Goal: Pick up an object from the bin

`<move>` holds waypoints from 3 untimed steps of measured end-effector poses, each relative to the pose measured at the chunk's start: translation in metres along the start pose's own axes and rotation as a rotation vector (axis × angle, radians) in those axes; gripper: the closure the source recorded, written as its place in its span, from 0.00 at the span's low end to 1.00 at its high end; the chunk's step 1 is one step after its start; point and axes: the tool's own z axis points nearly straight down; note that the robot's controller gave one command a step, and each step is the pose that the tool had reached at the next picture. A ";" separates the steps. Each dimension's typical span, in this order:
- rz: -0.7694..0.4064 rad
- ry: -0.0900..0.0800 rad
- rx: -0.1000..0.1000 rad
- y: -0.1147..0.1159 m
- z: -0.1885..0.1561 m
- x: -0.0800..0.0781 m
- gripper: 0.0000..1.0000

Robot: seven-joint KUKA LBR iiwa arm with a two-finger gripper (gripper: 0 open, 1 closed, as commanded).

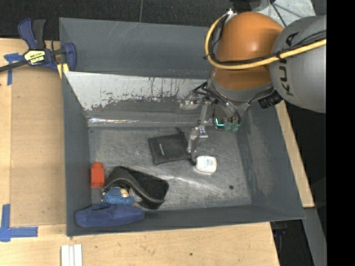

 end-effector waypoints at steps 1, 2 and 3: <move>-0.310 -0.002 0.000 0.013 0.128 -0.009 0.00; -0.306 -0.012 0.000 0.013 0.122 -0.012 1.00; -0.306 -0.018 0.002 0.018 0.014 -0.034 1.00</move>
Offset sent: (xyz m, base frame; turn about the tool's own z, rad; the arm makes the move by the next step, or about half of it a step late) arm 0.0089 0.0129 -0.1252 -0.3097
